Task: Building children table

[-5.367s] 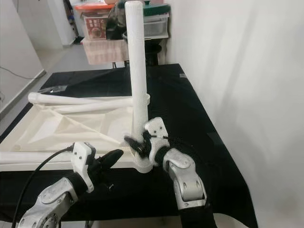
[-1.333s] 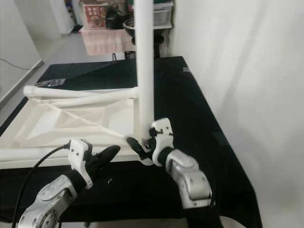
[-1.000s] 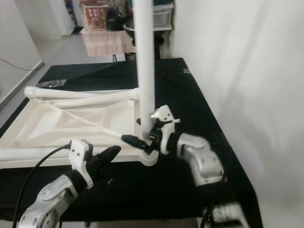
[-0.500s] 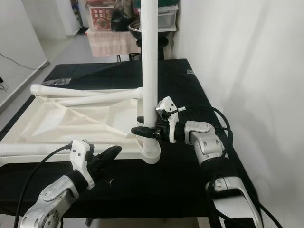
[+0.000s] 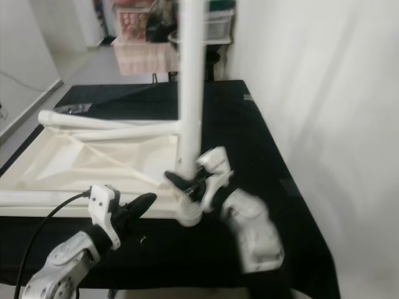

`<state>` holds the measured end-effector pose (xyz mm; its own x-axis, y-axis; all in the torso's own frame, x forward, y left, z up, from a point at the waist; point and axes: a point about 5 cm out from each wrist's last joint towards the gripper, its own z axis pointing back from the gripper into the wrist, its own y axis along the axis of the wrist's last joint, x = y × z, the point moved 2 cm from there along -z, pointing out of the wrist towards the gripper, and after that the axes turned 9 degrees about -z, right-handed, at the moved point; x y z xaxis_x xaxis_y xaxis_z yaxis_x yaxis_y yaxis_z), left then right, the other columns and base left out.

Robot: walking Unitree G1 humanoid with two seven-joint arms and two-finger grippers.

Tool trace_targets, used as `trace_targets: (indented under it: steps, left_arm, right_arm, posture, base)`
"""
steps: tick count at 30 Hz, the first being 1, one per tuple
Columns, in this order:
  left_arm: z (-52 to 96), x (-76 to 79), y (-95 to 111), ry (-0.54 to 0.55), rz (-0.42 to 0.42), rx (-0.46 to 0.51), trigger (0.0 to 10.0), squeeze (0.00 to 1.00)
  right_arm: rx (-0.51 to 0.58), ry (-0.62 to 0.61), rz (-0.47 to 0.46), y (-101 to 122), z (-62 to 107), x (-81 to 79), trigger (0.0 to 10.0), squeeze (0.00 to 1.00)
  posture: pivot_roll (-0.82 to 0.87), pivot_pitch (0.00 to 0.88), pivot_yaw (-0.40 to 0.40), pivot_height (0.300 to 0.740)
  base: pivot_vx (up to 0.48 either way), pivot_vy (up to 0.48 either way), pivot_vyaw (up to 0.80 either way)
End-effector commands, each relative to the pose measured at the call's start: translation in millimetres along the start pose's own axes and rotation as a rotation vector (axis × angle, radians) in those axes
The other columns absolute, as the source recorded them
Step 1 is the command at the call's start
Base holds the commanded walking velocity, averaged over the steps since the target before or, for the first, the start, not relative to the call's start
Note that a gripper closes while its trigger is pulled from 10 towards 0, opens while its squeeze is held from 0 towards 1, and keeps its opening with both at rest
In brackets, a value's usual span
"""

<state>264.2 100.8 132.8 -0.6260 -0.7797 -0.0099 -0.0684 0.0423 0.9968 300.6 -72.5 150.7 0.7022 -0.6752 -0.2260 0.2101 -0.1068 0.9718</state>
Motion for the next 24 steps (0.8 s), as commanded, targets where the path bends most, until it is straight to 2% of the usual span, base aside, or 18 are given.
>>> trace_targets:
  steps: [1, 2, 9, 10, 11, 12, 13, 14, 16, 18, 19, 20, 21, 22, 23, 24]
  left_arm:
    - [3.6, -3.4, -4, 0.005, 0.005, -0.023, 10.0, 0.0]
    - [3.1, -3.9, -5, 0.001, 0.003, -0.025, 10.0, 0.0]
    - [3.1, -7.2, -5, 0.039, -0.001, -0.018, 10.0, 0.0]
    - [2.8, -7.0, -5, 0.036, 0.0, -0.018, 10.0, 0.0]
    - [2.8, -7.0, -5, 0.036, 0.0, -0.018, 10.0, 0.0]
    - [1.9, -6.2, -6, 0.029, 0.001, -0.019, 10.0, 0.0]
    - [1.0, -5.0, -6, 0.018, 0.004, -0.021, 10.0, 0.0]
    - [1.0, -5.0, -6, 0.018, 0.004, -0.021, 10.0, 0.0]
    - [-0.2, -3.0, -7, 0.007, 0.007, -0.024, 10.0, 0.0]
    - [-0.2, -3.0, -7, 0.007, 0.007, -0.024, 10.0, 0.0]
    - [-0.4, -2.5, -8, 0.006, 0.008, -0.024, 10.0, 0.0]
    - [-0.5, -2.2, -8, 0.008, 0.008, -0.024, 10.0, 0.0]
    - [-0.5, -2.1, -9, 0.01, 0.008, -0.024, 10.0, 0.0]
    - [-0.5, -2.1, -9, 0.01, 0.008, -0.024, 10.0, 0.0]
    - [-0.4, -1.9, -9, 0.012, 0.008, -0.024, 10.0, 0.0]
    - [-0.4, -1.9, -9, 0.012, 0.008, -0.024, 10.0, 0.0]
  right_arm:
    - [-0.141, -0.029, -0.137, -33, -0.5, 7.6, 0.0, 0.0]
    - [-0.15, -0.024, -0.114, -34, -2.3, 9.2, 0.0, 0.0]
    - [-0.144, -0.007, -0.106, -33, -2.4, 5.8, 0.0, 0.0]
    - [-0.142, -0.008, -0.122, -32, -1.7, 6.7, 10.0, 0.0]
    - [-0.142, -0.008, -0.122, -32, -1.7, 6.7, 10.0, 0.0]
    - [-0.133, 0.046, -0.111, -26, -1.1, 5.1, 10.0, 0.0]
    - [-0.123, 0.078, -0.088, -19, 0.0, 4.9, 10.0, 1.0]
    - [-0.123, 0.078, -0.088, -19, 0.0, 4.9, 10.0, 1.0]
    - [-0.093, 0.187, -0.052, -1, 2.0, 8.7, 10.0, 1.0]
    - [-0.093, 0.187, -0.052, -1, 2.0, 8.7, 10.0, 1.0]
    - [-0.084, 0.239, -0.04, 7, 3.4, 11.2, 10.0, 1.0]
    - [-0.101, 0.324, 0.023, 15, 5.9, 17.0, 10.0, 1.0]
    - [-0.119, 0.386, 0.049, 21, 8.0, 22.4, 10.0, 0.37]
    - [-0.119, 0.386, 0.049, 21, 8.0, 22.4, 10.0, 0.37]
    - [-0.135, 0.432, 0.045, 26, 9.9, 28.0, 10.0, 0.0]
    - [-0.135, 0.432, 0.045, 26, 9.9, 28.0, 10.0, 0.0]
  posture:
    - [-0.07, 0.0, 0.024, 0.74]
    - [-0.06, 0.0, 0.015, 0.74]
    - [-0.07, 0.0, 0.023, 0.74]
    - [-0.07, 0.0, 0.023, 0.74]
    - [-0.07, 0.0, 0.023, 0.74]
    - [-0.07, 0.0, 0.027, 0.74]
    - [-0.07, 0.0, 0.027, 0.74]
    - [-0.07, 0.0, 0.027, 0.74]
    - [-0.06, 0.0, 0.025, 0.74]
    - [-0.06, 0.0, 0.025, 0.74]
    - [-0.06, 0.0, 0.023, 0.74]
    - [-0.05, 0.0, 0.017, 0.74]
    - [-0.05, 0.0, 0.017, 0.74]
    - [-0.05, 0.0, 0.017, 0.74]
    - [-0.04, 0.0, 0.016, 0.74]
    - [-0.04, 0.0, 0.016, 0.74]
  base:
    - [0.0, 0.0, 0.0]
    - [0.0, 0.0, 0.0]
    - [0.0, 0.0, 0.0]
    - [0.0, 0.0, 0.0]
    - [0.0, 0.0, 0.0]
    - [0.0, 0.0, 0.0]
    - [0.0, 0.0, 0.0]
    - [0.0, 0.0, 0.0]
    - [0.0, 0.0, 0.0]
    - [0.0, 0.0, 0.0]
    - [0.0, 0.0, 0.0]
    - [0.0, 0.0, 0.0]
    - [0.0, 0.0, 0.0]
    - [0.0, 0.0, 0.0]
    - [0.0, 0.0, 0.0]
    - [0.0, 0.0, 0.0]
